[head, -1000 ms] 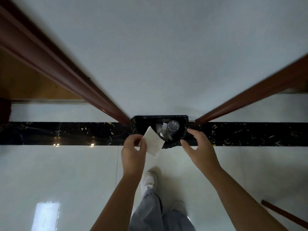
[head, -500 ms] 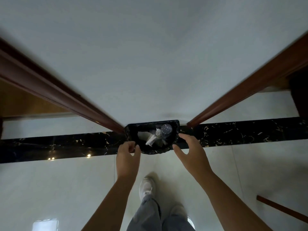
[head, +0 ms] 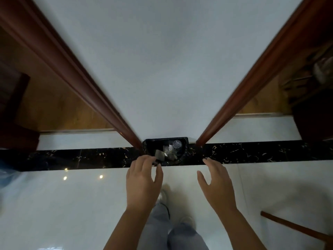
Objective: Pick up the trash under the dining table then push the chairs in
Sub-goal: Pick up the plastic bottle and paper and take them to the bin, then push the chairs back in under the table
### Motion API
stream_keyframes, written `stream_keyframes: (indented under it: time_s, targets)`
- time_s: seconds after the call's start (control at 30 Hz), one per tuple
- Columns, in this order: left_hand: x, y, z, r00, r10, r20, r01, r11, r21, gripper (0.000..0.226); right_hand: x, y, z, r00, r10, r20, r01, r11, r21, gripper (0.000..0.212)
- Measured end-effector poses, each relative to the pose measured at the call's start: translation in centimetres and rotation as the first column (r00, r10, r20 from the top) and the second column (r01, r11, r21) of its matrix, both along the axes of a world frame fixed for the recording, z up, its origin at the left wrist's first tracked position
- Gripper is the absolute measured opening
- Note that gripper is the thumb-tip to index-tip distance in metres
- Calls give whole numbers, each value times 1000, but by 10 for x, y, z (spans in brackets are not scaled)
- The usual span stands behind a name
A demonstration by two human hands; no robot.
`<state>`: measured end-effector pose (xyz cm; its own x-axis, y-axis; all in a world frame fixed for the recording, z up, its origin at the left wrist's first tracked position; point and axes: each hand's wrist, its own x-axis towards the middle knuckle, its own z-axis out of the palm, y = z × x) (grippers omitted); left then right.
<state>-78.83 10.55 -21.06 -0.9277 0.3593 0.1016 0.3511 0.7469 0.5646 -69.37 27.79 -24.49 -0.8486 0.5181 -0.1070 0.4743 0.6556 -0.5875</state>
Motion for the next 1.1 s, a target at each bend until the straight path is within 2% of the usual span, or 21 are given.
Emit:
stream_keyframes:
  time_s: [0.1,0.27,0.53,0.7,0.8,1.0,1.1]
  targets:
    - [27,-2,29,999,-51,5,51,998,-39,35,35,-2,31,1000,-22,12,21,998,51,49]
    - [54,12,70,978,-211,-5,210,976,-56,36,81,7,80,992,-120,-38,123,984,126,47]
    - [56,53,111,834,-545,-85,541,839,-67,35,143,30,145,948,-298,-113,318,914,251,38]
    - [57,83,130,678,-732,-61,730,681,-63,36,181,15,164,851,-517,-97,522,809,270,36]
    - [58,105,139,545,-836,-64,834,549,-53,37,197,-3,173,763,-639,-97,637,719,276,35]
    - [89,153,157,240,-965,-105,970,241,0,36,224,-25,196,529,-842,-110,823,477,308,36]
    - [117,172,163,122,-984,-127,992,123,0,38,244,-35,207,399,-909,-115,882,347,318,36]
